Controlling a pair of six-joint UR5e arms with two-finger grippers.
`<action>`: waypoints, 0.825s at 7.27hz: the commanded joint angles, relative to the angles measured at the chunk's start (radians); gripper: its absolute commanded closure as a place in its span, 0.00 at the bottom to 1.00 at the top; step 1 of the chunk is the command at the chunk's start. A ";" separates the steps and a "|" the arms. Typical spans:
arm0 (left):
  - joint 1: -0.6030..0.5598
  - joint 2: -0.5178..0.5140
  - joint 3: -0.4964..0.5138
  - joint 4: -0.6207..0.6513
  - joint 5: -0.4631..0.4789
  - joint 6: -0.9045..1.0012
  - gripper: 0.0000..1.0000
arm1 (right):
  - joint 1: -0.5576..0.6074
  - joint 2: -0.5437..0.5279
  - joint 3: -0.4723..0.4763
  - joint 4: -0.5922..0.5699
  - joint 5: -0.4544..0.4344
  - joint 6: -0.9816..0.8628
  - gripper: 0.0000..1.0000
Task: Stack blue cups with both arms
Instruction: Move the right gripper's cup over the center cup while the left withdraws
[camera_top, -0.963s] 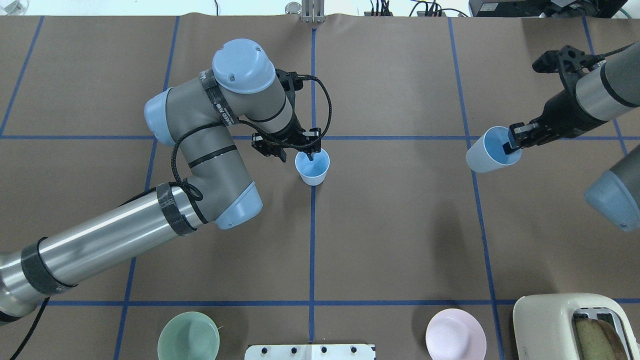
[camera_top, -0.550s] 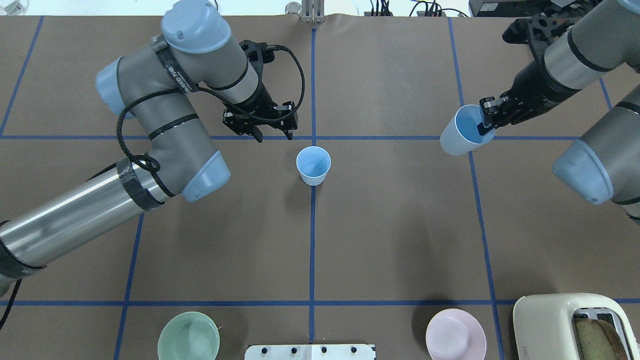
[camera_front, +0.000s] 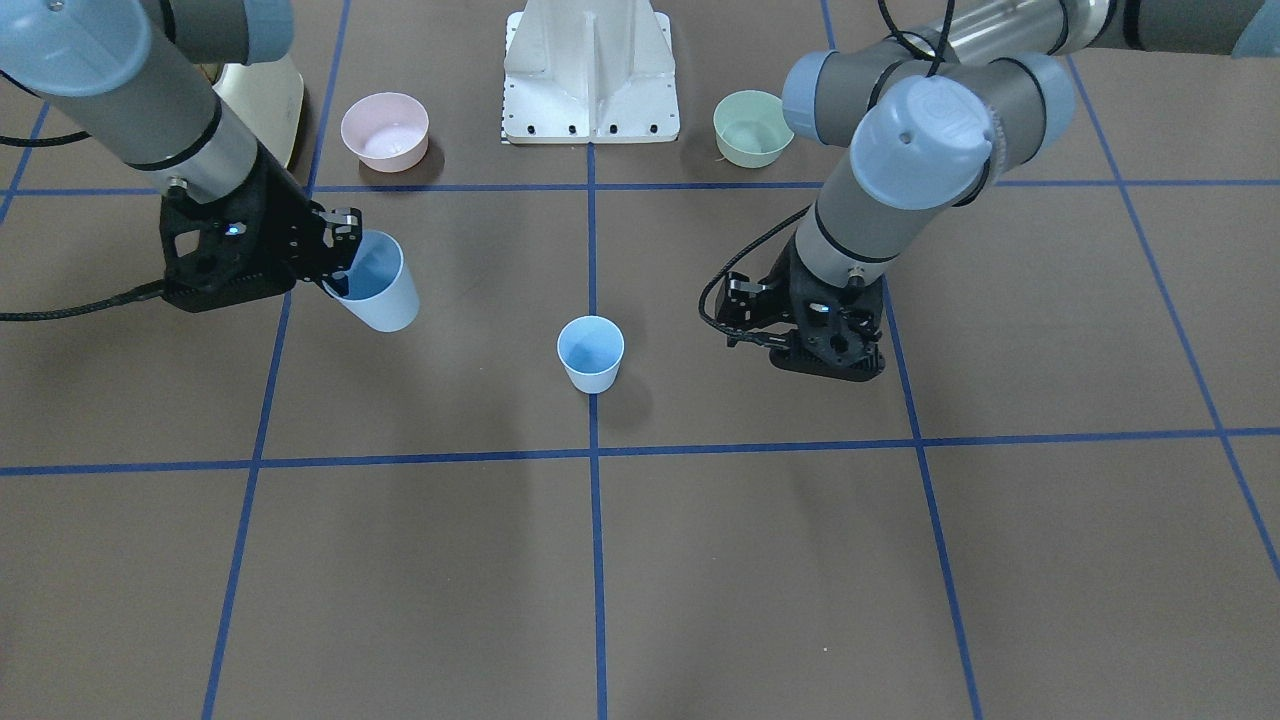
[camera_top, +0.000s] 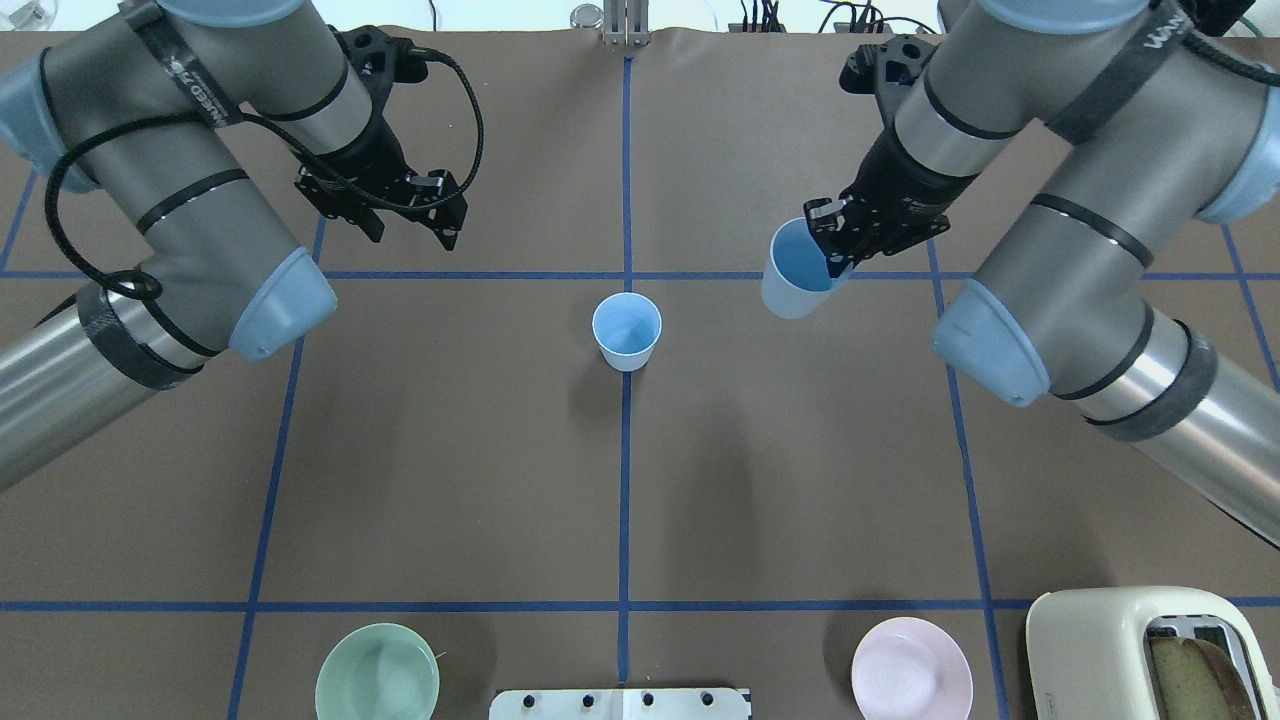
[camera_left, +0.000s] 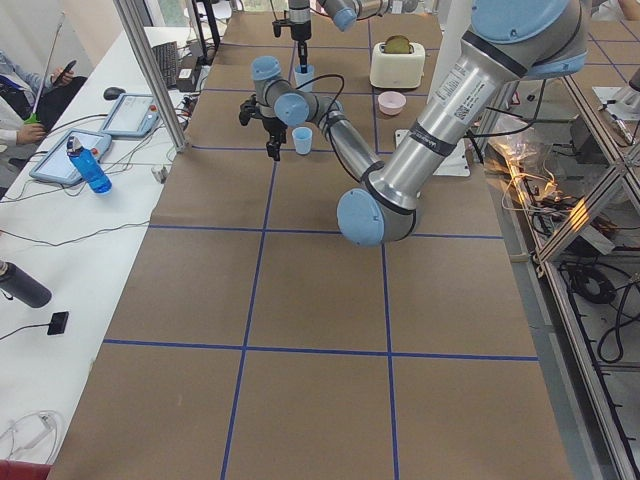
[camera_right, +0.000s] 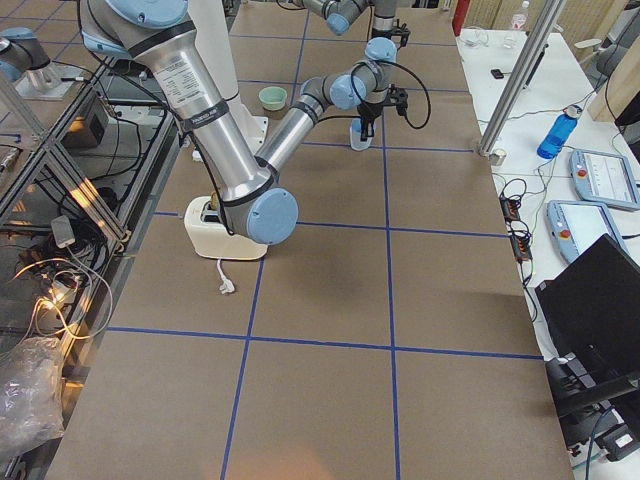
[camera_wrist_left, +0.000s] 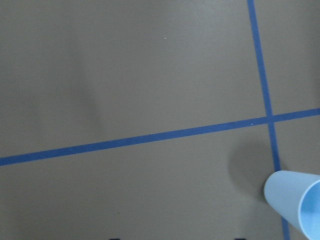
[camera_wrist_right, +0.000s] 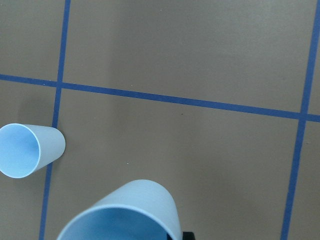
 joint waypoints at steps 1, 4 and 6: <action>-0.043 0.060 -0.011 0.003 -0.003 0.107 0.03 | -0.049 0.107 -0.113 0.056 -0.034 0.099 1.00; -0.086 0.117 -0.011 0.000 -0.012 0.198 0.02 | -0.098 0.176 -0.211 0.148 -0.086 0.202 1.00; -0.090 0.122 -0.007 0.000 -0.017 0.198 0.02 | -0.130 0.198 -0.239 0.148 -0.121 0.204 1.00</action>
